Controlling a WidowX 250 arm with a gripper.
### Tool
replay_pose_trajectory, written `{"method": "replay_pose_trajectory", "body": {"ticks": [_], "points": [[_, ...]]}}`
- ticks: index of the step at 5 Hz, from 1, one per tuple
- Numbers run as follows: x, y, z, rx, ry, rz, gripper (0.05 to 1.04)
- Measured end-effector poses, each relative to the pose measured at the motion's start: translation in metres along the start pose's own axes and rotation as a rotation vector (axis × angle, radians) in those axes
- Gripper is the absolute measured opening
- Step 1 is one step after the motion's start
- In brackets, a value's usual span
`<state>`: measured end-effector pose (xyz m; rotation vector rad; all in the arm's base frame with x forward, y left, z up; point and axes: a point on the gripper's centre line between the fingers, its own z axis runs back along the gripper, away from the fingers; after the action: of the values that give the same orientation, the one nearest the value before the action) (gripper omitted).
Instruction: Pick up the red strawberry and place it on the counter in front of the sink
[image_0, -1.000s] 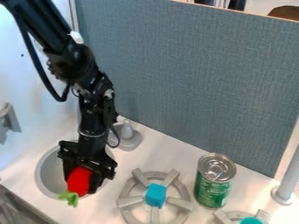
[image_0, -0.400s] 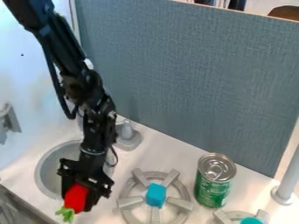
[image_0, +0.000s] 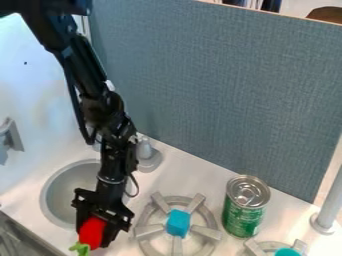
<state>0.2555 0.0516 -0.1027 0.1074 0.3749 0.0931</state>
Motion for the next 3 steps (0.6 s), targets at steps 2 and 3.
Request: {"method": "replay_pose_trajectory", "body": {"ticks": [2, 3], "points": [[-0.003, -0.011, -0.005, -0.067, 0.02, -0.036, 1.009], [-0.011, -0.015, 0.013, -0.108, -0.024, -0.061, 1.005]]}}
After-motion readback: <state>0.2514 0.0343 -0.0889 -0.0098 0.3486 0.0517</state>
